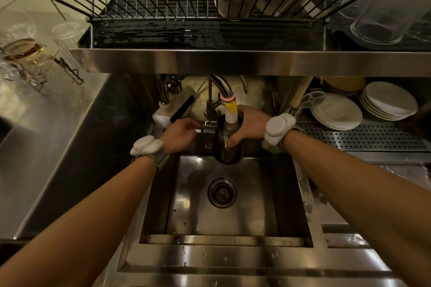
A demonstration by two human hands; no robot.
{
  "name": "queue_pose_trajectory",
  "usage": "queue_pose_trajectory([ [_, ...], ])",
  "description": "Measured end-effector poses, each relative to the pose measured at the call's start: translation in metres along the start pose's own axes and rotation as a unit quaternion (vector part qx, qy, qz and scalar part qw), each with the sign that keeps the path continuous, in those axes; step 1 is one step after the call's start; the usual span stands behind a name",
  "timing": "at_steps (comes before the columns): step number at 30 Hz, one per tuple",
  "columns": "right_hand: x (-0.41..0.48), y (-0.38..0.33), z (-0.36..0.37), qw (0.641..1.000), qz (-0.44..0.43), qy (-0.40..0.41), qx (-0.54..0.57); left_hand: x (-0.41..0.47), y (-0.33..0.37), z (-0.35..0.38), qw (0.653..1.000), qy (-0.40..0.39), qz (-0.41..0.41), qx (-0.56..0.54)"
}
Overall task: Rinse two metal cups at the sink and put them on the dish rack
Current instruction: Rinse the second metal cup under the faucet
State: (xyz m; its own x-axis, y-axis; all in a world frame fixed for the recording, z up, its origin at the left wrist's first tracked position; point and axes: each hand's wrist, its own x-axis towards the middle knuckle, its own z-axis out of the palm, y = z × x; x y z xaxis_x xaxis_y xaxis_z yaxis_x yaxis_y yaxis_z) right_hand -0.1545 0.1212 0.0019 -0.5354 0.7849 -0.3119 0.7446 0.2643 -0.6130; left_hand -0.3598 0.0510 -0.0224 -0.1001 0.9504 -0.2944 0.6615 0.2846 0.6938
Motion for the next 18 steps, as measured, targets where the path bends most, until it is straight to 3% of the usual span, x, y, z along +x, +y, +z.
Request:
queue_pose_trajectory([
  [11,-0.004,0.012,0.017,0.999,0.013,0.004,0.048,0.006,0.021,0.022,0.989,-0.04,0.006,-0.14],
  [18,-0.016,0.02,0.017,0.995,0.041,-0.036,0.084,-0.006,0.021,0.019,0.999,-0.021,0.03,0.024],
])
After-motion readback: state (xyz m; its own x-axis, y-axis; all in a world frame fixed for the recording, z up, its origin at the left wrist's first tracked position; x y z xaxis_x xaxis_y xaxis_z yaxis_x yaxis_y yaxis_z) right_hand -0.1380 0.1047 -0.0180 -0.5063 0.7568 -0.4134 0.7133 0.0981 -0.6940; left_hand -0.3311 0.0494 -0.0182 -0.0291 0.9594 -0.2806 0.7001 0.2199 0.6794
